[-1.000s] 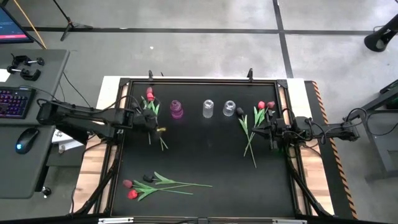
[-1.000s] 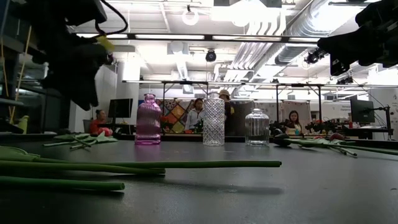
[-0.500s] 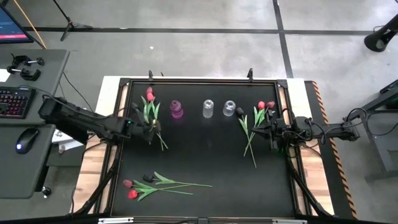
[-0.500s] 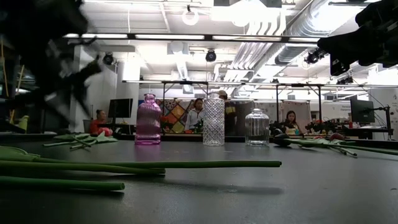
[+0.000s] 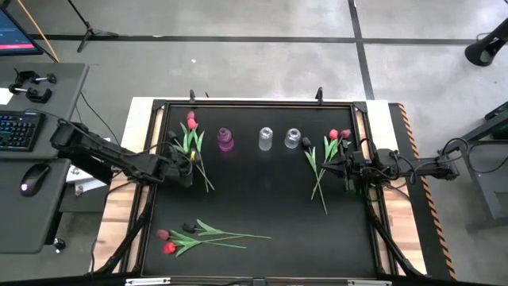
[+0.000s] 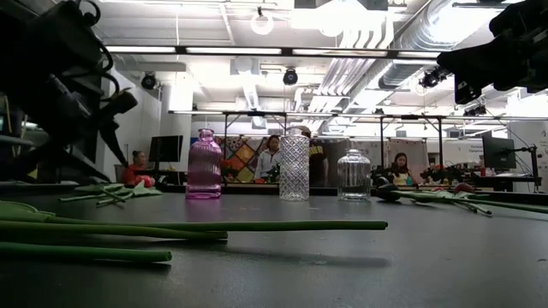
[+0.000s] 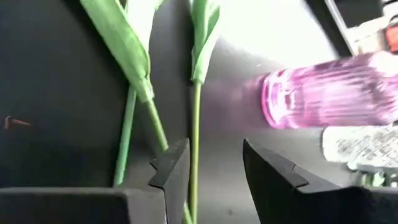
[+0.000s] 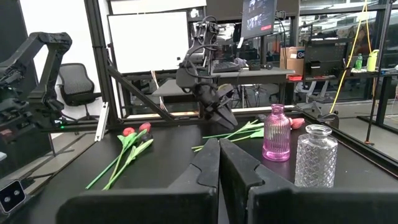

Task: Sort flowers into vase by color
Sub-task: Put the top left black flower into the transparent purple vase

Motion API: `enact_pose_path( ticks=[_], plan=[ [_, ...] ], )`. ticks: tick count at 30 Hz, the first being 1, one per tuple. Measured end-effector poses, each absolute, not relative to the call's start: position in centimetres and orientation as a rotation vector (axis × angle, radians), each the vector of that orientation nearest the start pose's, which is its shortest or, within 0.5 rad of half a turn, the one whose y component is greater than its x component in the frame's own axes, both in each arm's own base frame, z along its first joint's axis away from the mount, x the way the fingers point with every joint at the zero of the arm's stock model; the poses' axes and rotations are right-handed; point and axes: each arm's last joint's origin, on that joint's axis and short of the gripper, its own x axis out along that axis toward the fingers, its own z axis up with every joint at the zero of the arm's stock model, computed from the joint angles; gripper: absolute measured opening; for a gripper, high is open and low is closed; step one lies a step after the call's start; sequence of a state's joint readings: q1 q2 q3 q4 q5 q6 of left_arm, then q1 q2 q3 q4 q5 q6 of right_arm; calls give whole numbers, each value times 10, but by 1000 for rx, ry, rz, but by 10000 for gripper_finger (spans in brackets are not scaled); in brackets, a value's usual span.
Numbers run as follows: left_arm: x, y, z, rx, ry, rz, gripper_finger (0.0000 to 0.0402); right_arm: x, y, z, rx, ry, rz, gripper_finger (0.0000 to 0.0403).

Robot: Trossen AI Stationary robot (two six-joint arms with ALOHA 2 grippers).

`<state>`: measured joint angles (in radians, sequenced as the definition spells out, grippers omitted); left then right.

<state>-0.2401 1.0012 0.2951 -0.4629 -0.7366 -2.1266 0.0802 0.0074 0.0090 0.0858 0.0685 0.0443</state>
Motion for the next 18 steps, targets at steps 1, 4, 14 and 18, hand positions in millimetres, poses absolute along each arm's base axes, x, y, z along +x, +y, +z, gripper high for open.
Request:
enact_pose_path(
  ticks=[1,4,14,18],
  plan=[
    [138,-14,130,-1335,145,1209,138,97,6,174,51,-87,14,0],
    [137,-15,129,-1349,170,1214,138,97,6,174,51,-87,14,0],
    [139,-21,117,-1325,250,1261,138,97,6,174,51,-87,14,0],
    [140,-22,112,-1315,239,1293,138,97,6,174,51,-87,14,0]
  ],
)
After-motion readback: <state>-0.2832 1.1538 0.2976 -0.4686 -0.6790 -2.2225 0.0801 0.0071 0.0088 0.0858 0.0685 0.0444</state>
